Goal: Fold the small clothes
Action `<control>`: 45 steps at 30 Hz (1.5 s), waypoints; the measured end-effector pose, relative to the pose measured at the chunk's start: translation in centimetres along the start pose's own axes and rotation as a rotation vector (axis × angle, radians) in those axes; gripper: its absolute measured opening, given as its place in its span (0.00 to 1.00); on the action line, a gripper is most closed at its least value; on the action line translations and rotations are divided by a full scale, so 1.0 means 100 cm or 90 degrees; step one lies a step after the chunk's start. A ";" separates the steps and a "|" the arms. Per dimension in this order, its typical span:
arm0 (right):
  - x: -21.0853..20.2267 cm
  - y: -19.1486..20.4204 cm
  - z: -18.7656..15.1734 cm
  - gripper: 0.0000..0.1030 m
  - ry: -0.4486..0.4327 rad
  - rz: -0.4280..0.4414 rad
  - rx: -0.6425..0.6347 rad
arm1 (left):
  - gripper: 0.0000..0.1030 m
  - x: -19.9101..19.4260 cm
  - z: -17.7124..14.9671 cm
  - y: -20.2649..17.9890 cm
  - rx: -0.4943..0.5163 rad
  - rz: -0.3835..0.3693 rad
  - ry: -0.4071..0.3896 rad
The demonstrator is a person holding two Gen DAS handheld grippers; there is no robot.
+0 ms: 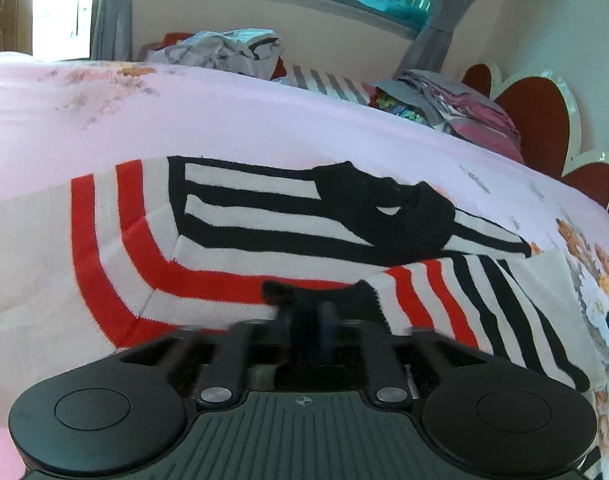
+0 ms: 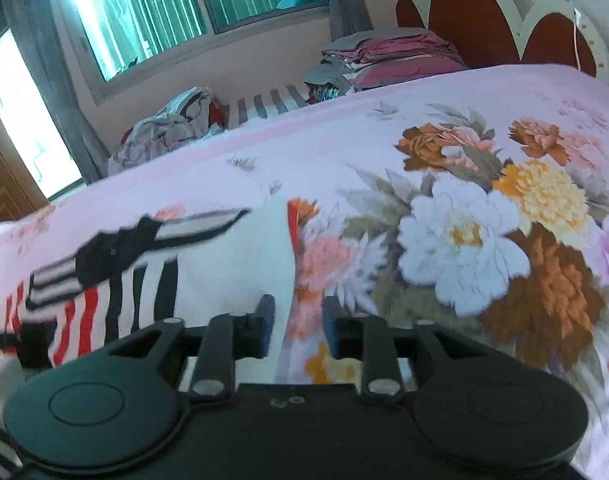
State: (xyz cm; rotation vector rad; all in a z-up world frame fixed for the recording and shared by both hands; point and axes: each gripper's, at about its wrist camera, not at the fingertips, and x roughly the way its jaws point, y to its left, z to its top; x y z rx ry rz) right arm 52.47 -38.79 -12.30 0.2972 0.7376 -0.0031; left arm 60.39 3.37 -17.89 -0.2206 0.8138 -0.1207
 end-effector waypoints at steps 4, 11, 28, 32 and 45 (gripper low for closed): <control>0.033 -0.012 0.022 0.42 0.012 0.029 0.039 | 0.42 0.012 0.006 0.000 0.006 -0.006 0.008; 0.081 -0.021 0.038 0.38 0.043 0.087 0.105 | 0.03 0.002 0.012 -0.001 0.004 -0.027 -0.044; 0.086 0.007 0.032 0.08 0.013 0.055 -0.059 | 0.03 -0.008 -0.008 0.012 0.015 0.042 -0.092; 0.099 0.001 0.030 0.09 0.044 0.038 -0.017 | 0.03 0.010 -0.011 0.008 0.030 0.063 -0.043; 0.082 0.089 0.004 0.17 0.064 0.123 -0.250 | 0.37 0.024 -0.011 -0.111 0.158 -0.041 -0.034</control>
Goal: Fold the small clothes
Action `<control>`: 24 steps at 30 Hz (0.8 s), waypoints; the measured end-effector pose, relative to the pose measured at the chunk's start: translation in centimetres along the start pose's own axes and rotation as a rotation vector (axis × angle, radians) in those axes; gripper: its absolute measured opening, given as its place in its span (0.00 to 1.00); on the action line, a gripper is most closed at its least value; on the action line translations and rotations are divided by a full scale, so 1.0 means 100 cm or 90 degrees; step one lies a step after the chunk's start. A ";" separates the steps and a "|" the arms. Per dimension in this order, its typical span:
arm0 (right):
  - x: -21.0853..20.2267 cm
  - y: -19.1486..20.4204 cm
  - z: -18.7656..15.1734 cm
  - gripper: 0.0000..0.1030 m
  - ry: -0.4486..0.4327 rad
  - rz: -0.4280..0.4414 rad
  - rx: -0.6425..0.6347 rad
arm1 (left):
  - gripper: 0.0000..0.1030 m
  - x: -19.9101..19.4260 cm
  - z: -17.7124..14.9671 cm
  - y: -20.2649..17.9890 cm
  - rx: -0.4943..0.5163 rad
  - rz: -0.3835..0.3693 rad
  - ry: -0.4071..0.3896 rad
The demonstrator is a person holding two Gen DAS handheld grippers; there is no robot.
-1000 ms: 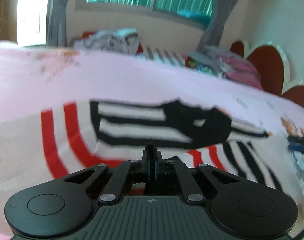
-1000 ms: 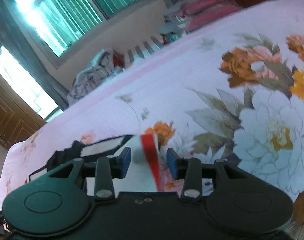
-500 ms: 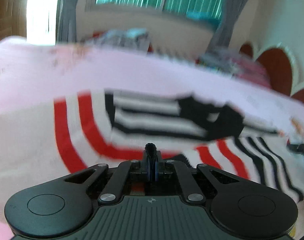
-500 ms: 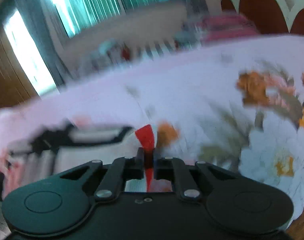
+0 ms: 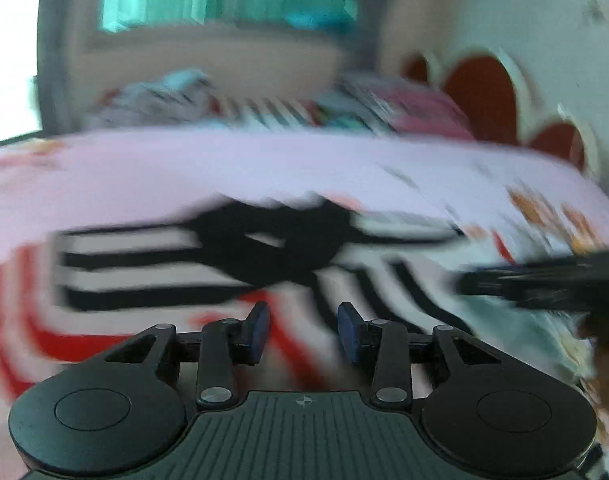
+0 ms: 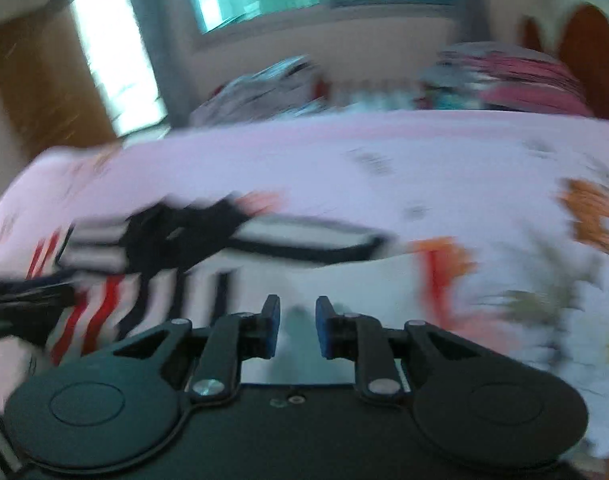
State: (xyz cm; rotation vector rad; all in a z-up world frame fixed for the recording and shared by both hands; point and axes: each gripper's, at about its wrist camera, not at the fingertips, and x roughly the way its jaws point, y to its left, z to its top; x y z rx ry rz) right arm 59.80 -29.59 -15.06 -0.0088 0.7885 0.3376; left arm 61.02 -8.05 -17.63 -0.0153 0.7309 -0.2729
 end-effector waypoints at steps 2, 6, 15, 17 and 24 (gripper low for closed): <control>0.006 -0.003 0.002 0.17 0.000 -0.039 -0.028 | 0.37 0.017 0.000 -0.013 0.044 0.019 0.018; 0.011 -0.079 0.013 0.00 -0.009 -0.153 0.106 | 0.49 0.023 -0.004 0.012 0.053 0.058 0.018; -0.019 -0.071 0.003 0.09 0.015 -0.108 0.118 | 0.49 -0.002 0.000 -0.003 0.055 0.029 0.001; -0.028 -0.059 -0.010 0.10 0.030 -0.113 0.107 | 0.49 -0.011 -0.007 -0.017 0.053 0.001 0.001; -0.067 -0.036 -0.051 0.11 0.030 -0.144 0.110 | 0.51 -0.017 -0.028 -0.035 0.060 0.017 0.052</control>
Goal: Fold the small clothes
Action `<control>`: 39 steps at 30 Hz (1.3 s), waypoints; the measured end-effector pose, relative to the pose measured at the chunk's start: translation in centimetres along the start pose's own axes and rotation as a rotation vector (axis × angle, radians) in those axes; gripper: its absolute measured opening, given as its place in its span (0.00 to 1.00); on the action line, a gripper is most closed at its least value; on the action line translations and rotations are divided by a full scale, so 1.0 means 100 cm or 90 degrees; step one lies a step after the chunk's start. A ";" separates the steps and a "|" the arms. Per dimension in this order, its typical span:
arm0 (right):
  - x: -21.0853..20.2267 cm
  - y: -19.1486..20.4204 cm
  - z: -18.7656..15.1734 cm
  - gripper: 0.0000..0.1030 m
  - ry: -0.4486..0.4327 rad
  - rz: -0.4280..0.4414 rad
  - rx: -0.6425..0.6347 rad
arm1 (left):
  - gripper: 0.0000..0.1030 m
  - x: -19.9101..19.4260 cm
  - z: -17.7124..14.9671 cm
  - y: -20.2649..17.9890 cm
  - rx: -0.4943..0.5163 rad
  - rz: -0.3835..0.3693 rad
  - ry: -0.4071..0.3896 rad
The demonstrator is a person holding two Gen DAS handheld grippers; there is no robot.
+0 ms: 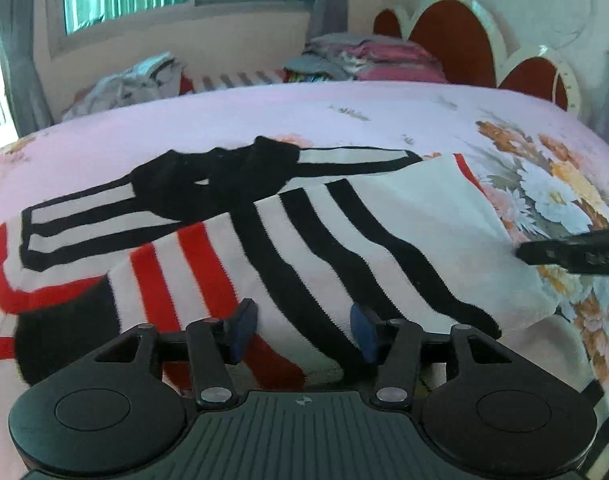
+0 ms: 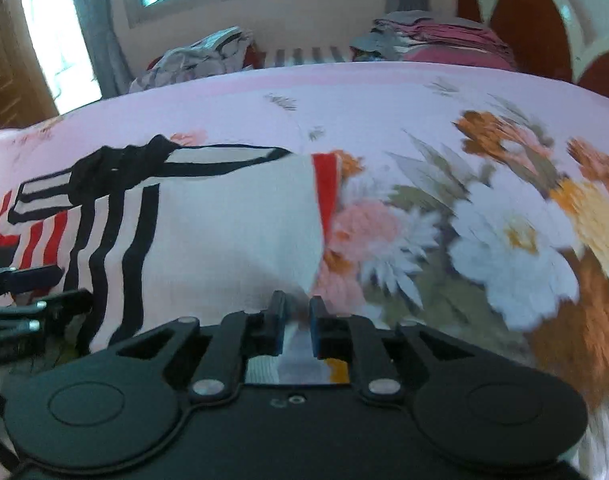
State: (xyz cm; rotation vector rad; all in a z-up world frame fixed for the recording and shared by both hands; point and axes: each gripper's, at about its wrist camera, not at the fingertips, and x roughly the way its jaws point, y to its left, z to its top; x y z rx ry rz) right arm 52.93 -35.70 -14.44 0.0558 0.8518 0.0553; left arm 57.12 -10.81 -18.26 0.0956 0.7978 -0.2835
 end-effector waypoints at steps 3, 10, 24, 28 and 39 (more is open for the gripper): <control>-0.022 0.008 -0.002 0.10 -0.026 0.041 0.003 | 0.51 -0.017 -0.003 0.007 0.016 0.027 -0.034; -0.019 0.028 -0.020 0.14 0.016 0.004 -0.012 | 0.51 -0.023 -0.017 0.050 -0.024 0.051 -0.010; -0.008 0.055 -0.021 0.14 0.050 -0.013 0.015 | 0.52 -0.024 -0.030 0.103 -0.070 0.032 -0.003; -0.024 0.063 -0.013 0.19 0.014 -0.017 0.037 | 0.53 -0.045 -0.034 0.116 -0.087 0.035 -0.022; -0.033 0.098 -0.003 0.39 -0.028 0.031 0.046 | 0.80 -0.156 -0.119 0.272 -0.339 0.202 -0.116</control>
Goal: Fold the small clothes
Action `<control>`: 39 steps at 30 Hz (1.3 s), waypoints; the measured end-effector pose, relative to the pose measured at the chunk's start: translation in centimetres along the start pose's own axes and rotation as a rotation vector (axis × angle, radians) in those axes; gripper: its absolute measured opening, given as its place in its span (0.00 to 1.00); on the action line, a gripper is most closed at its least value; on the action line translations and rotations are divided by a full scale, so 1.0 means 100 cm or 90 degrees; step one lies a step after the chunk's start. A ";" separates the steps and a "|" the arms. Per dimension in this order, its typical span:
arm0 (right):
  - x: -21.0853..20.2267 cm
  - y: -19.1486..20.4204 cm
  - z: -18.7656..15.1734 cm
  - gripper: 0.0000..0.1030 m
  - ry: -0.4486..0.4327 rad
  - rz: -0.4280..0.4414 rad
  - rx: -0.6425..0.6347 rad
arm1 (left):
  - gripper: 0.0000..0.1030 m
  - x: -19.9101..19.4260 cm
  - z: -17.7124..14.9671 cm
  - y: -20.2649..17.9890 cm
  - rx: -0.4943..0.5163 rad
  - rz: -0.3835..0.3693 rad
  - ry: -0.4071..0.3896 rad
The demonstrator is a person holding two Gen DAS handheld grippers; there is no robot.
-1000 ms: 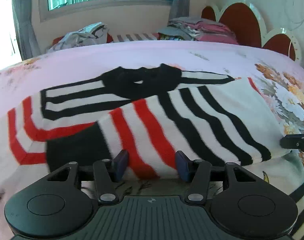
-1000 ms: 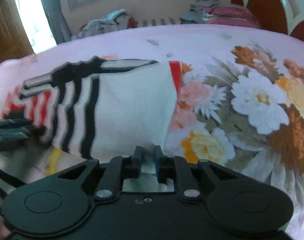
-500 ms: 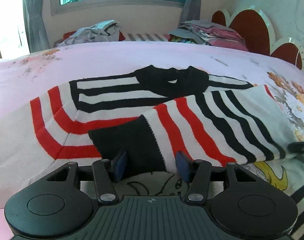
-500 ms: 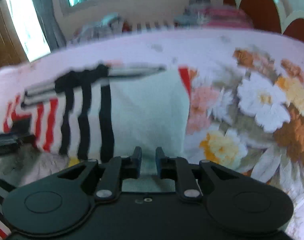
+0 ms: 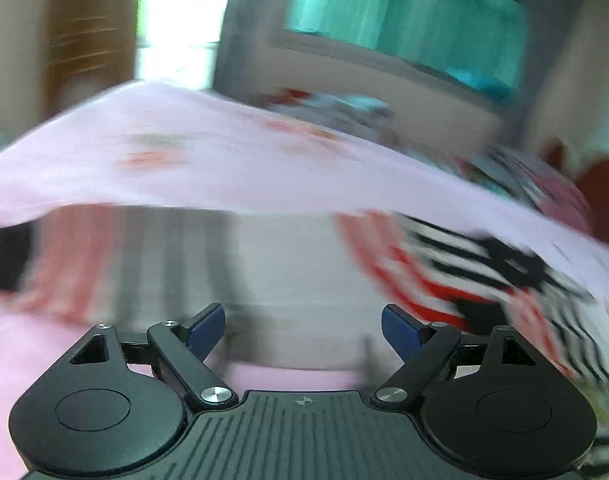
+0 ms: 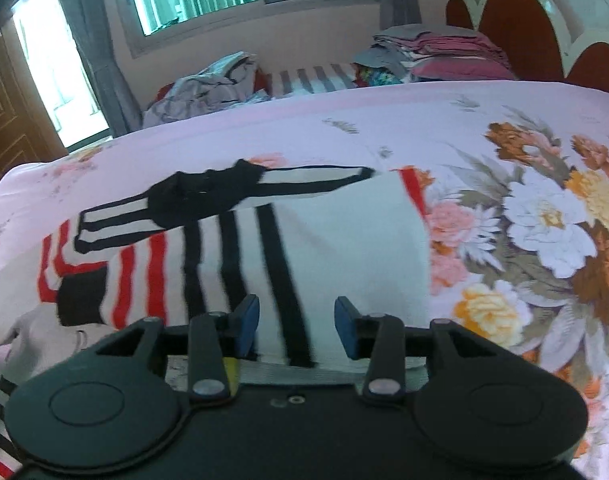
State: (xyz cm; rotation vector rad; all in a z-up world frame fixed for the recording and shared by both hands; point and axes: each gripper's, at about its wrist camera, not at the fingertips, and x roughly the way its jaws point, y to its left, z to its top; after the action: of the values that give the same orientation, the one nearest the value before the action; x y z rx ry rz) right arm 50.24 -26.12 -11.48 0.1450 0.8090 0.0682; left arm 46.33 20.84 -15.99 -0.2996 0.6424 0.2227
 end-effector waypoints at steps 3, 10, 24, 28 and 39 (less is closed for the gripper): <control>0.005 0.010 0.000 0.38 0.001 0.006 0.006 | 0.51 -0.009 0.001 0.082 -0.145 0.069 -0.002; 0.015 0.020 0.003 0.38 0.006 0.010 0.040 | 0.51 0.004 -0.003 0.179 -0.375 0.106 -0.023; 0.006 0.002 0.010 0.38 -0.010 -0.007 0.072 | 0.04 0.041 0.043 0.095 -0.269 -0.085 -0.092; 0.003 -0.008 0.011 0.38 -0.021 -0.006 0.088 | 0.04 0.050 0.056 -0.001 -0.161 -0.177 -0.068; -0.019 -0.041 0.003 0.38 -0.037 0.002 0.126 | 0.04 0.078 0.025 -0.229 0.098 -0.269 0.059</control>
State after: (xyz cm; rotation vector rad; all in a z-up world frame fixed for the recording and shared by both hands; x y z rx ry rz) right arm 49.19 -30.45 -10.58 0.3335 0.7573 -0.0126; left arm 60.56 1.15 -14.22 -0.2914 0.6679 -0.2451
